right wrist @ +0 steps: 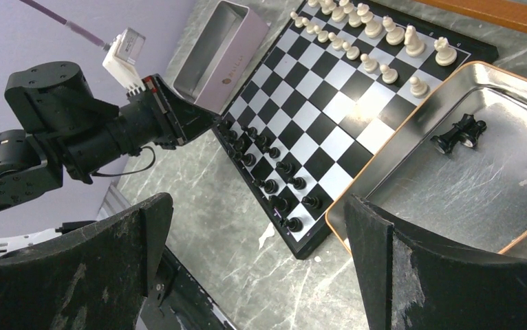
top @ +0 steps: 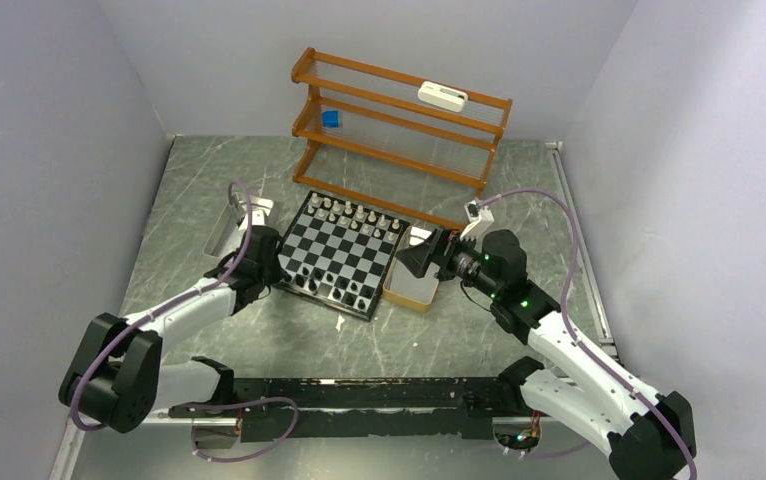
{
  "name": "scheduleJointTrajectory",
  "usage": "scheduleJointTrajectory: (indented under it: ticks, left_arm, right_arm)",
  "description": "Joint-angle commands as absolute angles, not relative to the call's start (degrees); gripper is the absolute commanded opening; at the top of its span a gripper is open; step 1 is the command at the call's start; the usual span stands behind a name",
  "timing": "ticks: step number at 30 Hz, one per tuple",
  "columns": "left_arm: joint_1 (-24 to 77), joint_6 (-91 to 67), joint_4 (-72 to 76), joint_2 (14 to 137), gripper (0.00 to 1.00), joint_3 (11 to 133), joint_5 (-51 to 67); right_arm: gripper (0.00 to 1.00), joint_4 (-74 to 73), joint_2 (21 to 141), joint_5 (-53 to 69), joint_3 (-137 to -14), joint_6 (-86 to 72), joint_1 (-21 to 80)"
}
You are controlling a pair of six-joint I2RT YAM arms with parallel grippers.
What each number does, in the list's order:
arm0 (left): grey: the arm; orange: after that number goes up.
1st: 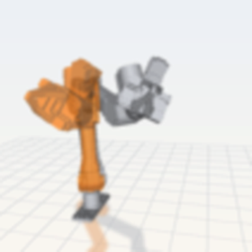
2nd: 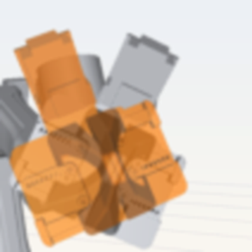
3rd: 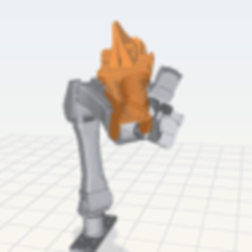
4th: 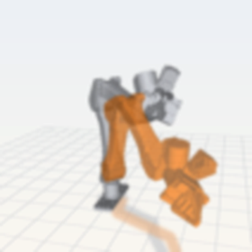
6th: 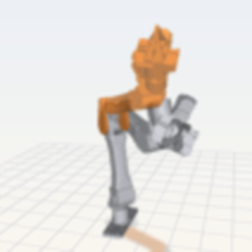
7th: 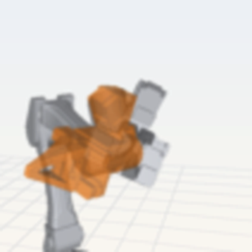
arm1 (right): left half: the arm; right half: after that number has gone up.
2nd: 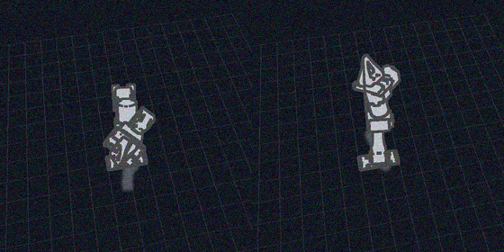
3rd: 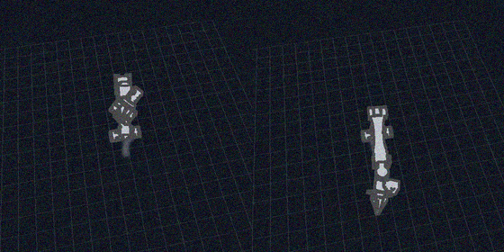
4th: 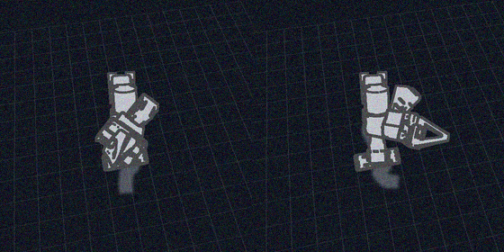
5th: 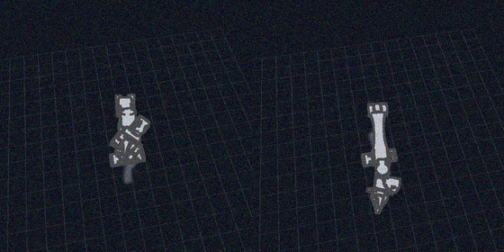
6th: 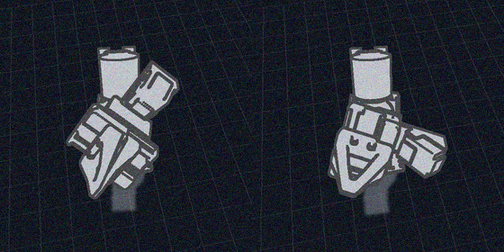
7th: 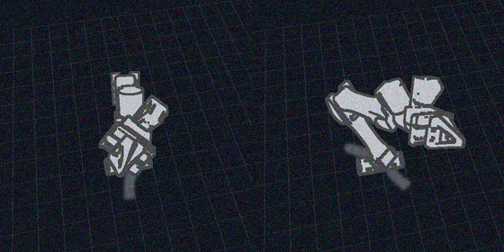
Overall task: Set up the chess pieces on the board
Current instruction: Place the chess piece on the chessboard, then pick up the chess piece from the storage box.
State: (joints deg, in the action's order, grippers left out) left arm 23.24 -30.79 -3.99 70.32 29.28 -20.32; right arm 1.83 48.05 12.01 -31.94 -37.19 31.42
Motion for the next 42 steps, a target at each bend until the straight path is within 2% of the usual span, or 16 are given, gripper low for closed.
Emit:
scheduleJointTrajectory:
  ticks: [1,5,13,21,25,31,34,38,40,42]
  left_arm:
    - [22.68,-30.11,-5.03,71.29,0.18,30.29,-19.92]
    - [22.68,-30.39,-6.23,70.40,0.20,30.74,-20.85]
    - [22.68,-30.34,-7.47,69.81,0.30,31.55,-20.73]
    - [22.68,-29.14,-6.46,64.87,0.48,32.56,-17.90]
    - [22.68,-29.25,-8.07,63.05,0.50,33.79,-17.98]
    - [22.68,-26.64,-11.98,58.20,0.68,38.17,-12.09]
    - [22.68,-21.77,-14.46,55.19,0.91,42.32,-6.72]
    - [22.68,-14.39,-18.31,51.65,0.91,46.60,1.49]
    - [22.70,-11.01,-20.67,50.22,0.90,47.23,3.43]
    - [22.68,-8.33,-22.35,48.82,0.90,46.68,4.45]
  right_arm:
    - [1.00,2.27,47.99,11.30,-33.30,-36.52,31.15]
    - [1.00,2.63,48.16,11.57,-32.89,-36.73,31.14]
    - [1.00,3.21,48.64,11.85,-32.44,-36.91,31.12]
    - [1.00,0.29,46.60,7.50,-31.90,-37.40,31.11]
    - [1.00,-1.32,46.96,6.55,-32.21,-36.78,31.11]
    - [1.00,-5.94,49.98,1.81,-34.22,-34.91,31.13]
    - [1.00,-9.35,54.17,-3.21,-36.39,-32.37,31.12]
    - [1.00,-8.85,59.35,-5.15,-38.73,-26.84,31.07]
    - [0.88,-7.42,61.94,-2.96,-39.94,-23.41,31.18]
    - [0.68,-6.45,64.08,-2.25,-41.14,-20.79,31.11]
